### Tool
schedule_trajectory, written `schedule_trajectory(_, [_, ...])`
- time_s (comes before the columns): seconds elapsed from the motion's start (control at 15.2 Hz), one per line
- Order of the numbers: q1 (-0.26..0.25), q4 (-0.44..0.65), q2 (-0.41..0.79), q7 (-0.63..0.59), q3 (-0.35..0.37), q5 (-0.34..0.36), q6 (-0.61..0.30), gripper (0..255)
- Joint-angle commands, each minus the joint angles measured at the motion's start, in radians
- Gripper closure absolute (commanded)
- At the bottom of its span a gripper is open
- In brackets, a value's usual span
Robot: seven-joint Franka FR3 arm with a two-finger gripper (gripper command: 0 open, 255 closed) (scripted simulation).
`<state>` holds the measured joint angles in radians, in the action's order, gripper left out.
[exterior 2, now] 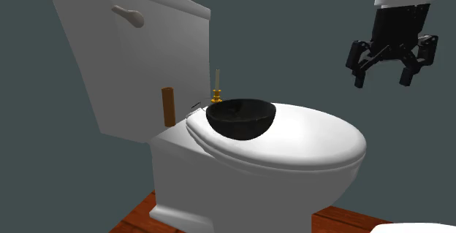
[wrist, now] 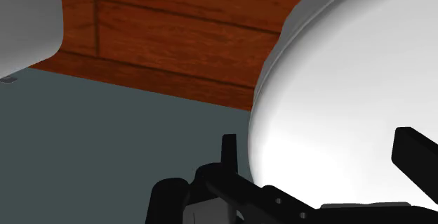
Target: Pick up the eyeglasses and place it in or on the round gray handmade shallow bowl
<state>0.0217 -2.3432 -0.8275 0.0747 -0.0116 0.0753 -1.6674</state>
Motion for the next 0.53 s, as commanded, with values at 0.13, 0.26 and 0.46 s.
schedule_trajectory(0.13, [-0.024,0.027,0.055,-0.005,0.025,-0.022,-0.011,0])
schedule_trajectory(0.26, [-0.048,0.056,0.11,-0.008,0.049,-0.042,-0.02,0])
schedule_trajectory(0.46, [-0.08,0.105,0.194,-0.013,0.086,-0.07,-0.031,0])
